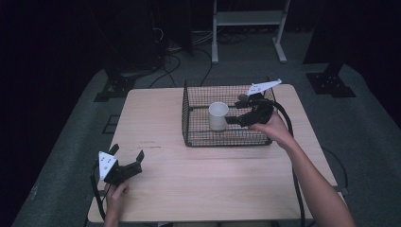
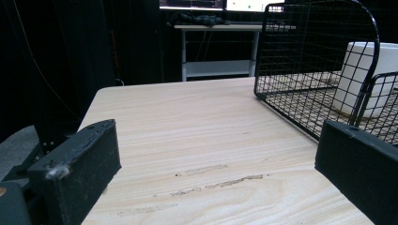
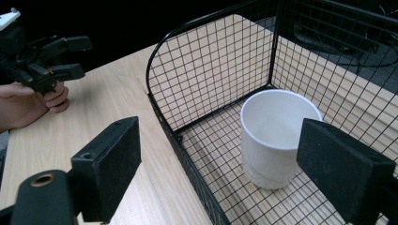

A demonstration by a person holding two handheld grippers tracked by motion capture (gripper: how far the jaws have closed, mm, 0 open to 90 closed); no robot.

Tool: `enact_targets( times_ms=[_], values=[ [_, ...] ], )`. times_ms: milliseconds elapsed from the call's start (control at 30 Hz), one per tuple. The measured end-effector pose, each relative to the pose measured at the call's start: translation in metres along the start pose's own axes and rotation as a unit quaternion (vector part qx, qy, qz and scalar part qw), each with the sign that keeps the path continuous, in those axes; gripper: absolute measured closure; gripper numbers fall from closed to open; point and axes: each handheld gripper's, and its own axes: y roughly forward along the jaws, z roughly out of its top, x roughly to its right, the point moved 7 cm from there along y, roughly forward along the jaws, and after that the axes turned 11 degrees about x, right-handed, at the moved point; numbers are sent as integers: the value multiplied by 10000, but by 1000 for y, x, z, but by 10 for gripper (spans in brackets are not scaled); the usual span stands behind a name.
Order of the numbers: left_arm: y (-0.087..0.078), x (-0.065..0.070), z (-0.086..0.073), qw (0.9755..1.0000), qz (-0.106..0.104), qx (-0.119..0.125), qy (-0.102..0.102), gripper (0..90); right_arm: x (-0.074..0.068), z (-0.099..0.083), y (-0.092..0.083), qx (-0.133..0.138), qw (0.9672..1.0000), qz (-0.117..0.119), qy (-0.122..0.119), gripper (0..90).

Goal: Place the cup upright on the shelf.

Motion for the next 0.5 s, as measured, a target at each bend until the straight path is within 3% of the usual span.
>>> enact_targets(
  times_ms=[500],
  values=[
    [0, 0, 0, 10000, -1, 2, 4, 0, -2, -23, -14, 8, 9999, 23, 98, 132]
  ],
)
